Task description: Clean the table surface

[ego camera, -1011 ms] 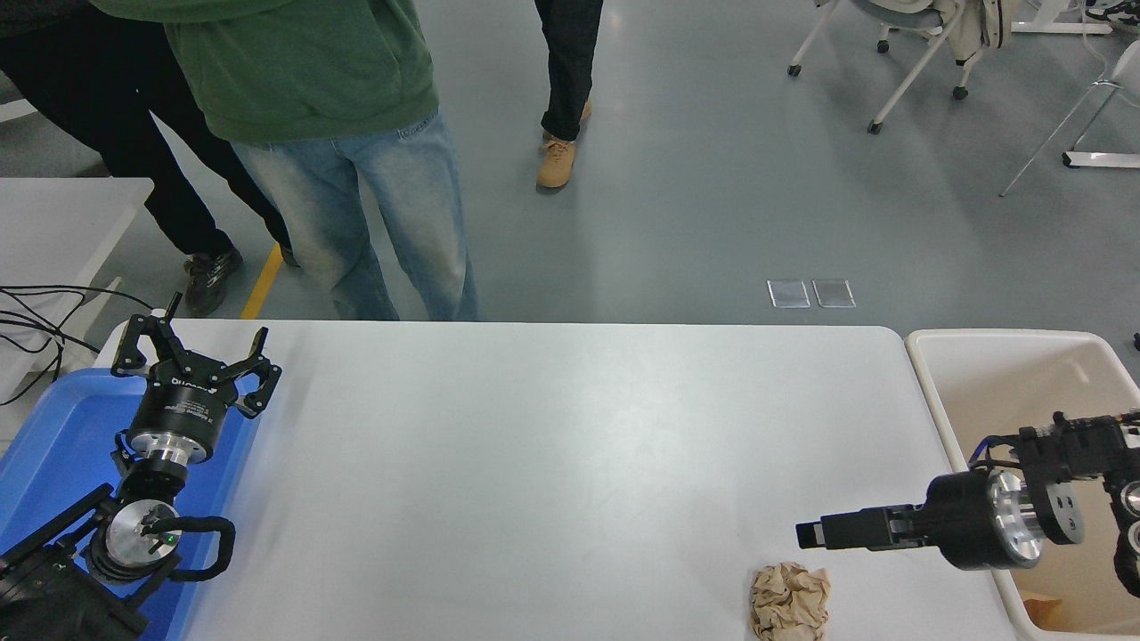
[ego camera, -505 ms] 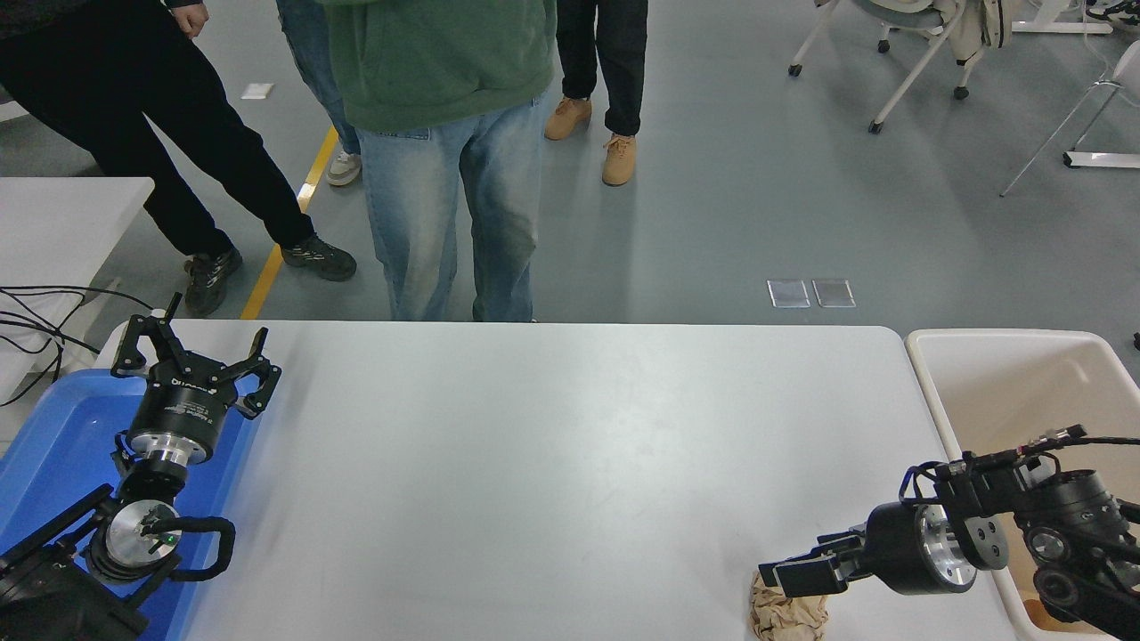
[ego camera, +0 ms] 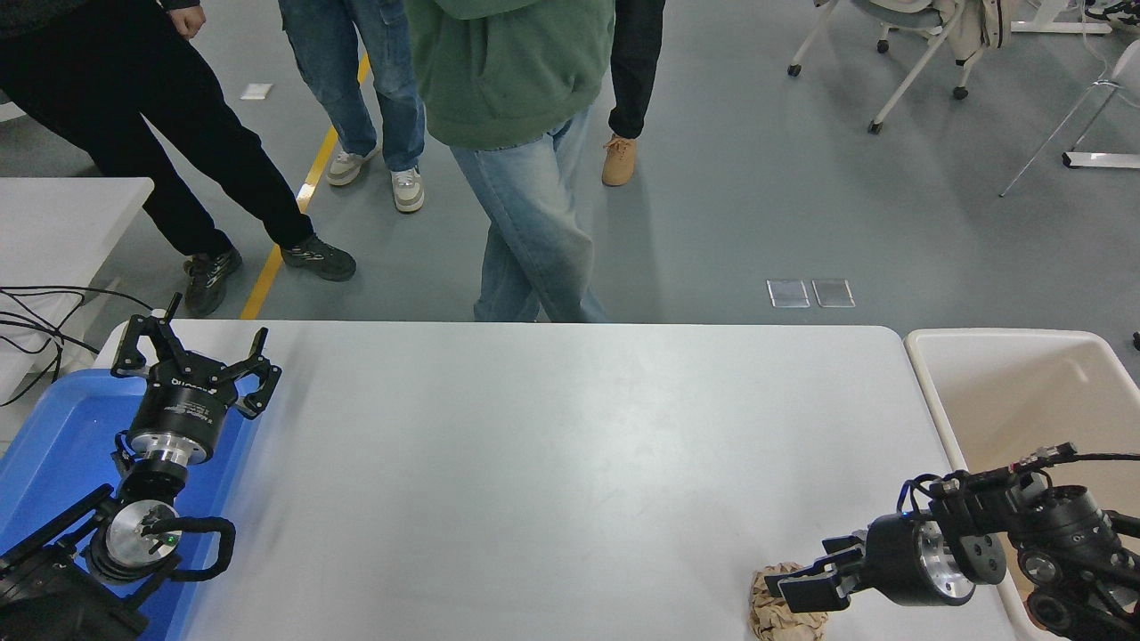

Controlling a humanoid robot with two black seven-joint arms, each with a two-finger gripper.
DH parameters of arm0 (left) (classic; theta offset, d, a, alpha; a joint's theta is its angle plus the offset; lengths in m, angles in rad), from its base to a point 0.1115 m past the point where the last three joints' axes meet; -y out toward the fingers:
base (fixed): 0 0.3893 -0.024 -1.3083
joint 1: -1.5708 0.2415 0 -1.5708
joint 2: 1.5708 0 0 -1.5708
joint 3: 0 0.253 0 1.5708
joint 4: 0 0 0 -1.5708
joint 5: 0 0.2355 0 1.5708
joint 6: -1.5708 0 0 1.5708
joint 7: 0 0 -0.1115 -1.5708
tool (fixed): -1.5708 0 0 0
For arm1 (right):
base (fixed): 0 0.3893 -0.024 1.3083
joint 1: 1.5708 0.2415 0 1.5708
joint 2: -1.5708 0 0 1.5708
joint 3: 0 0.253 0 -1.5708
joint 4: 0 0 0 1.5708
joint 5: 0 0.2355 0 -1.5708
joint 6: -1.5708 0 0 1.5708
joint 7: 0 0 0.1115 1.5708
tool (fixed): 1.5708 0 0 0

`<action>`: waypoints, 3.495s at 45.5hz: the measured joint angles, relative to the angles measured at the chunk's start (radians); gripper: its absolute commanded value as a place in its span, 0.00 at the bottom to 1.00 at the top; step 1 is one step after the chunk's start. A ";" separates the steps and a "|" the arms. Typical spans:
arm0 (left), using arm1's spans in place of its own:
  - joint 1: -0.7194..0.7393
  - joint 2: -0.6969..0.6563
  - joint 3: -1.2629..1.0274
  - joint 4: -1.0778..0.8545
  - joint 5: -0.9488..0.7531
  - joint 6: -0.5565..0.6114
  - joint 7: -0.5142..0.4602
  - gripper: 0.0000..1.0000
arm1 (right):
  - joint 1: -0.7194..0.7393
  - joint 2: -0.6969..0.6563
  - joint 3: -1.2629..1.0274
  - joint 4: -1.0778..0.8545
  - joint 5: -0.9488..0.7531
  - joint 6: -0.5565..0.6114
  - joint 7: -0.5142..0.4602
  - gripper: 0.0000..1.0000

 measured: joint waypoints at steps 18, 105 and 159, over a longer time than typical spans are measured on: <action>0.000 0.000 0.000 0.000 0.001 0.000 0.000 0.99 | -0.022 0.056 -0.007 -0.058 -0.058 -0.042 0.004 0.99; 0.000 0.000 0.000 0.000 0.000 0.000 0.000 0.99 | -0.156 0.143 -0.046 -0.178 -0.264 -0.218 0.131 0.98; 0.000 0.000 0.000 0.000 0.001 0.000 0.000 0.99 | -0.134 0.106 -0.029 -0.216 -0.258 -0.246 0.163 0.00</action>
